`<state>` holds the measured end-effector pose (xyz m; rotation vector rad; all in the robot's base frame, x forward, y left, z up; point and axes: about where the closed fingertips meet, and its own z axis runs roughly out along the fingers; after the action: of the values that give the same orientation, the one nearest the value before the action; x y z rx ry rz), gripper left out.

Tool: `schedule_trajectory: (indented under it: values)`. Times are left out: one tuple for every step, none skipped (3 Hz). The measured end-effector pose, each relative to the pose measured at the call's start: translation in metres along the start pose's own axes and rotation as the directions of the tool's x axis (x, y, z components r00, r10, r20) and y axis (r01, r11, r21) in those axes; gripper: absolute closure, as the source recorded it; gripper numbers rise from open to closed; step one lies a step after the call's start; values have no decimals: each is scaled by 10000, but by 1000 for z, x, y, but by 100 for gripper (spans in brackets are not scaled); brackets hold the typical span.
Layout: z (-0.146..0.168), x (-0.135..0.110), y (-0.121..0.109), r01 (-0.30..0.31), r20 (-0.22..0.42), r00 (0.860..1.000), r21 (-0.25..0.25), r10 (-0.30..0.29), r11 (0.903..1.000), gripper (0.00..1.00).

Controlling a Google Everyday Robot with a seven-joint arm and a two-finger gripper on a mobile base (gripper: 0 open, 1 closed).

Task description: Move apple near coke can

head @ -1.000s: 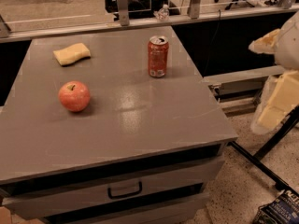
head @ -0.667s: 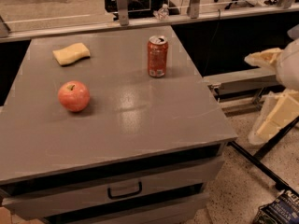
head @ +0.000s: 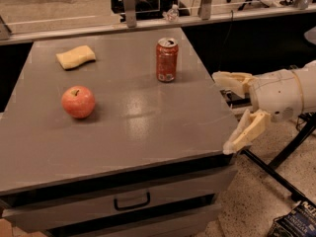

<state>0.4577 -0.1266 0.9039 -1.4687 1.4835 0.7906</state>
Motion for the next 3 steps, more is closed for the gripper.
schedule_trajectory:
  values:
    - [-1,-2,1,-2,-179,9998,41,3,10000,0]
    - [14,1,4,-192,376,9991,318,180,9993,0]
    - [51,-6,-1,-185,1230,9923,472,125,9987,0]
